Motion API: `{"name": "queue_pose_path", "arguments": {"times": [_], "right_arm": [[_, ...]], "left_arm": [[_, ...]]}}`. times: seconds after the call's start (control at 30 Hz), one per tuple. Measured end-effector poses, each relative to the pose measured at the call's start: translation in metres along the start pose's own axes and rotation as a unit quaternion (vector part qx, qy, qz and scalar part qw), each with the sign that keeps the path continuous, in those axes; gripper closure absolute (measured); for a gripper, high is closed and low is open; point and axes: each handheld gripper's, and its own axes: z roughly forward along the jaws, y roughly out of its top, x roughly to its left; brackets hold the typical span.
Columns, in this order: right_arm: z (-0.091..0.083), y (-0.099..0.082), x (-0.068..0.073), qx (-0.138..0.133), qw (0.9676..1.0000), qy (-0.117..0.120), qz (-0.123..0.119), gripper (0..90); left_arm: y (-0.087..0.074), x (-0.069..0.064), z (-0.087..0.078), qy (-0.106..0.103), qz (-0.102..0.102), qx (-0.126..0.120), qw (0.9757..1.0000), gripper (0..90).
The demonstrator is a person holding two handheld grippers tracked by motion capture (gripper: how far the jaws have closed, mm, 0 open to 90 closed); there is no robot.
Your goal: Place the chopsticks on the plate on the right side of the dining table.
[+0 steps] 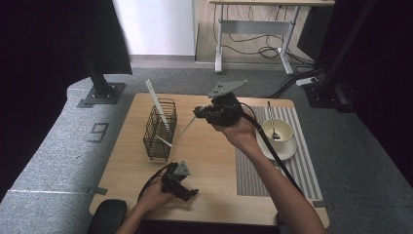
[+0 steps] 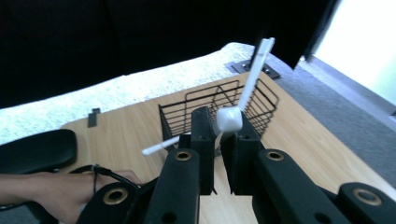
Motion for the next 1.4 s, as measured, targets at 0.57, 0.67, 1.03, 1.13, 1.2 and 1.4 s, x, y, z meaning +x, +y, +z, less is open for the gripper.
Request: {"name": "queue_pose_path", "arguments": {"times": [0.57,0.67,1.03,1.13,1.2,1.4], "right_arm": [[-0.015,-0.022,-0.002,0.024,0.9997,-0.007,-0.003,82.3],[-0.017,-0.026,0.0,0.033,0.9994,-0.002,-0.006,82.4],[-0.017,-0.05,0.009,0.069,0.9974,0.022,-0.003,82.3],[-0.014,-0.057,0.012,0.077,0.9965,0.03,-0.002,82.4],[-0.011,-0.061,0.013,0.083,0.9959,0.038,-0.001,82.3],[-0.002,-0.066,0.022,0.096,0.9938,0.056,-0.002,82.3]], "left_arm": [[0.012,0.004,-0.017,-0.012,-0.012,-0.018,0.9997,5.4],[0.015,0.003,-0.021,-0.021,-0.008,-0.031,0.9993,6.0],[0.025,-0.001,-0.027,-0.024,0.002,-0.063,0.9977,22.8],[0.027,-0.002,-0.027,-0.03,0.006,-0.072,0.9969,26.4],[0.028,-0.004,-0.027,-0.034,0.011,-0.08,0.9962,29.9],[0.031,-0.006,-0.027,-0.041,0.017,-0.095,0.9945,40.1]]}}
